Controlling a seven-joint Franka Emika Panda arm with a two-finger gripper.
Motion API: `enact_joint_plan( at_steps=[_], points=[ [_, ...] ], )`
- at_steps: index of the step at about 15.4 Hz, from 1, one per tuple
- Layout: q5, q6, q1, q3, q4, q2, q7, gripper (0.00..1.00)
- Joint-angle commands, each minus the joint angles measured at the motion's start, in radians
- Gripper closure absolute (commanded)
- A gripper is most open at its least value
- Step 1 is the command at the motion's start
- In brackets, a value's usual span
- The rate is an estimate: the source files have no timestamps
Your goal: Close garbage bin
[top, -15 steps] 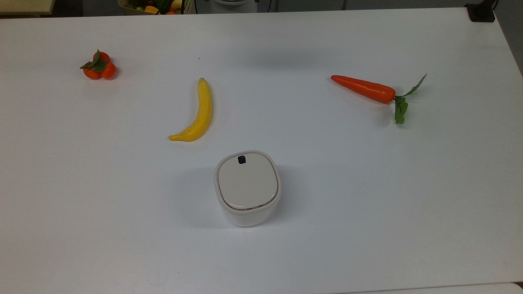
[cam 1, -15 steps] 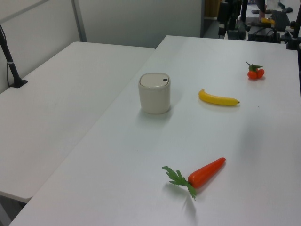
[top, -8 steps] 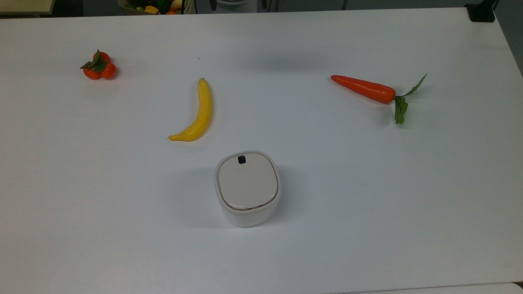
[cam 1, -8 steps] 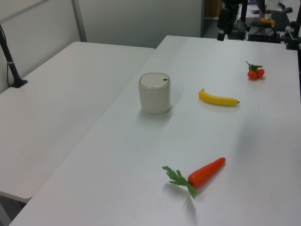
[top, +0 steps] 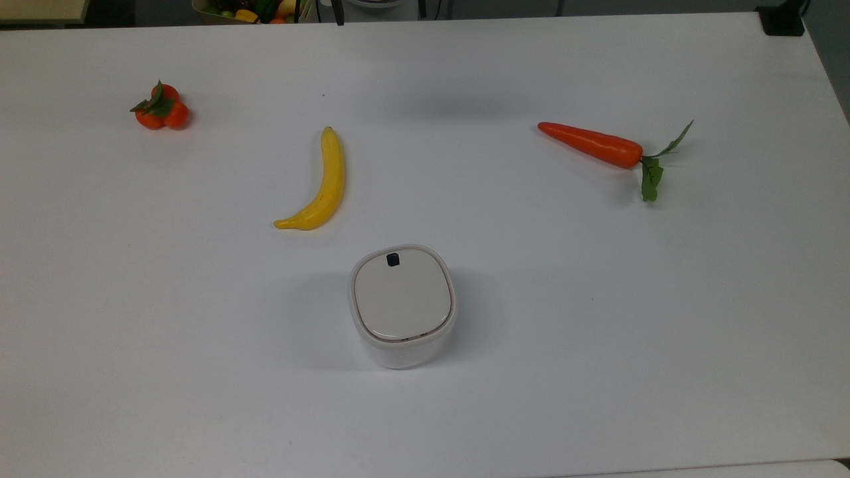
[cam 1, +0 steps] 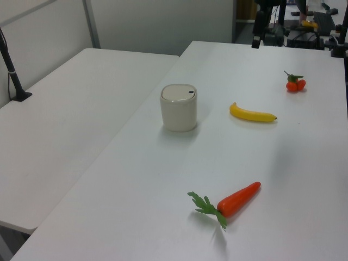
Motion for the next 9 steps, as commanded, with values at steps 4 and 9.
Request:
enact_joint_plan(
  at_steps=[4, 9],
  points=[
    [-0.024, 0.029, 0.02, -0.024, -0.031, -0.023, -0.059, 0.0],
    [-0.026, 0.029, 0.024, -0.024, -0.033, -0.017, -0.057, 0.0]
  ],
)
